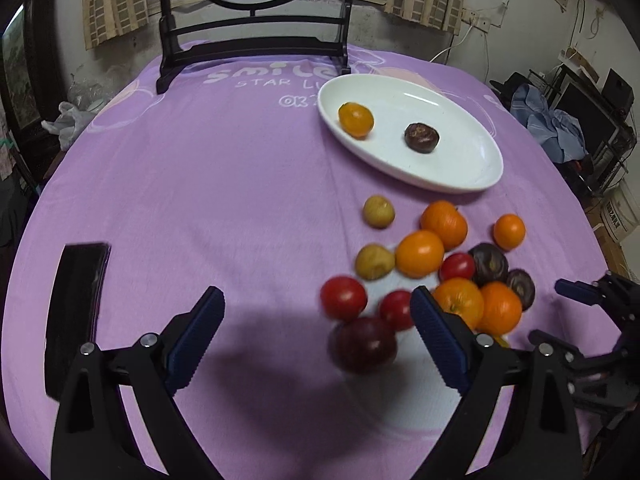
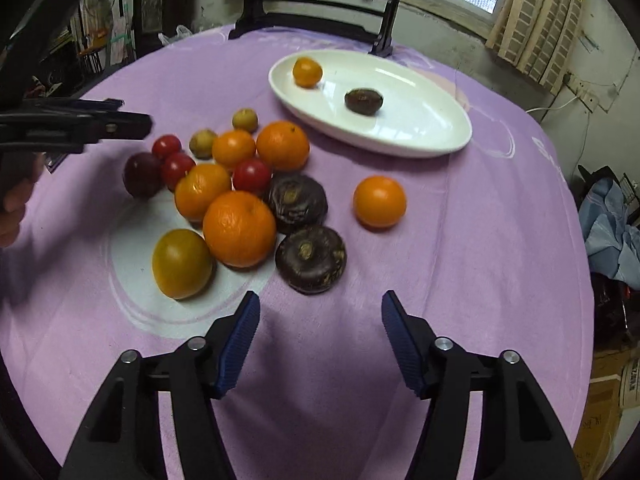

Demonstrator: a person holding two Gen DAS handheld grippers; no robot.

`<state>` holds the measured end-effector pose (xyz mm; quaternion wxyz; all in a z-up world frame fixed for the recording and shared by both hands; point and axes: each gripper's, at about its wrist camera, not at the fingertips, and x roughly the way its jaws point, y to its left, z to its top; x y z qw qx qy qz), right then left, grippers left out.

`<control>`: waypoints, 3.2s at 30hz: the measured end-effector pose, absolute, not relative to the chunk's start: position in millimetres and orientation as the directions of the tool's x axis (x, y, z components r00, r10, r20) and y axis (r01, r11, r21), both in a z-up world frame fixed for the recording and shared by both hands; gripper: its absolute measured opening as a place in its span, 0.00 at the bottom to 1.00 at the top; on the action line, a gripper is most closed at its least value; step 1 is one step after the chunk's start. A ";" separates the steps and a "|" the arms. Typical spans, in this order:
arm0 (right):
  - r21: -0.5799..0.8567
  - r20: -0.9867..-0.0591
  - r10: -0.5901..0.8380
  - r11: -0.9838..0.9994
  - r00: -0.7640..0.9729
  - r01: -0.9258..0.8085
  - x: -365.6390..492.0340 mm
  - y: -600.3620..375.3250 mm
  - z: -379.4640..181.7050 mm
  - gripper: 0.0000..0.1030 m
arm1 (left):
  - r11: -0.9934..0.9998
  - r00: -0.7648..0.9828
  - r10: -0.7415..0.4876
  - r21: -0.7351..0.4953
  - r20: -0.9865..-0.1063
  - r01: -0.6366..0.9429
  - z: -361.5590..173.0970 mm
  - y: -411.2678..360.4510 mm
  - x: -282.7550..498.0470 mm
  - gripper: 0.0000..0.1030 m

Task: Organize fruits
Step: 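Grasp a dark red tomato with the left tool while the right tool grasps a dark brown fruit, then release both fruits onto the white plate, then grasp a red tomato with the left tool while the right tool grasps a yellow tomato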

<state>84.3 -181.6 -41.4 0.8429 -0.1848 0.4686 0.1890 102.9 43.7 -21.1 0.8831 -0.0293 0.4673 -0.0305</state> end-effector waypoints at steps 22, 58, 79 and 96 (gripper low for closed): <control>-0.010 -0.838 0.221 0.908 0.499 -0.419 97.8 -194.4 -48.8 0.42 | 0.996 0.454 -0.084 -0.057 -0.887 0.073 -58.5 23.7 91.4 0.89; 0.057 -0.725 0.298 0.925 0.621 -0.377 203.5 -195.6 17.8 0.43 | 0.981 0.560 -0.130 -0.023 -0.818 0.194 1.5 -45.1 240.6 0.36; 0.061 -0.785 0.236 0.950 0.573 -0.307 233.2 -204.9 -19.9 0.56 | 0.993 0.566 -0.091 -0.031 -0.820 0.115 -8.0 -30.6 255.8 0.82; 0.093 -0.823 0.338 0.873 0.457 -0.478 86.0 -169.2 -24.7 0.67 | 0.998 0.568 -0.068 -0.051 -0.820 0.047 -15.8 27.1 135.4 0.86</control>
